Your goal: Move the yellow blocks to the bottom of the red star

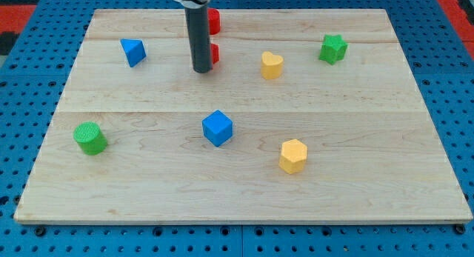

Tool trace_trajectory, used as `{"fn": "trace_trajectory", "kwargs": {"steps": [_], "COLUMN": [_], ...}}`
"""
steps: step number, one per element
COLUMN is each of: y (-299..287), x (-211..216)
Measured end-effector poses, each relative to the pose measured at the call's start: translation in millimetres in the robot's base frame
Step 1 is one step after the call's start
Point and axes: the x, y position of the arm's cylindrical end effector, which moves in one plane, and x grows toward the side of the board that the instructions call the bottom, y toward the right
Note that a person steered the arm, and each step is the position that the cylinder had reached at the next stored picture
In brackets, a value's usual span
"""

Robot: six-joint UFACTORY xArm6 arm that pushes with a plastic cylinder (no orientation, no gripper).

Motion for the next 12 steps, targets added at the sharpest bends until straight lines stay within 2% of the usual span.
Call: {"fn": "trace_trajectory", "kwargs": {"steps": [1,2,3,4,5,6,7,9,10,12], "y": [-3.4,10.8,35.8,87.8,151.5,157.1,94.9,30.9,52.0,179.6], "x": [-38.2,-32.8,32.4,65.1,50.7,19.8,3.1,-8.6,19.3,139.7]}}
